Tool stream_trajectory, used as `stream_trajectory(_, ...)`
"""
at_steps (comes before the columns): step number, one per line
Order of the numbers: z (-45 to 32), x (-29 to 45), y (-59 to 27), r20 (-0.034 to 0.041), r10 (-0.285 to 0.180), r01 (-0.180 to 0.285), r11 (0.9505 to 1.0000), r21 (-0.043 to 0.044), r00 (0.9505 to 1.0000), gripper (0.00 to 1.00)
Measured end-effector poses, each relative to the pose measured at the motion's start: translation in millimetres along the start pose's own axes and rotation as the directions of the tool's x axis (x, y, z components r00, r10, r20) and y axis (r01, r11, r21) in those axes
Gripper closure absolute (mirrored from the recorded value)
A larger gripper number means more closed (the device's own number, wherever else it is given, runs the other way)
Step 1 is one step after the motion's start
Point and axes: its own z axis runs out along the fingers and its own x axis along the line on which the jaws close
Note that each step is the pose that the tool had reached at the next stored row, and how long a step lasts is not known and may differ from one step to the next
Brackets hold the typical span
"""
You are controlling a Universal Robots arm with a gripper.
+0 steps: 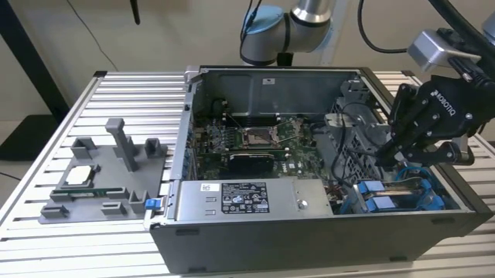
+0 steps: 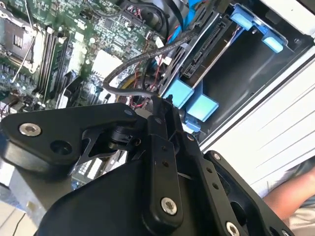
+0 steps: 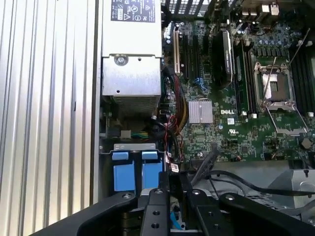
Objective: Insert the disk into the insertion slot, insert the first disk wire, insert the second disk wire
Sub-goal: 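Insert the first disk wire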
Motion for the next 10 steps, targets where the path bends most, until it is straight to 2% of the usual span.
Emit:
stream_trajectory(9,0.6,3.4,-5.5,-0.0039,0.006,-0.006,0.9988,-0.0477,1.0000,1.00)
stream_trajectory(10,0.9,4.0,-6.7,-0.0048,0.007,-0.007,0.9983,-0.0580,1.0000,1.00)
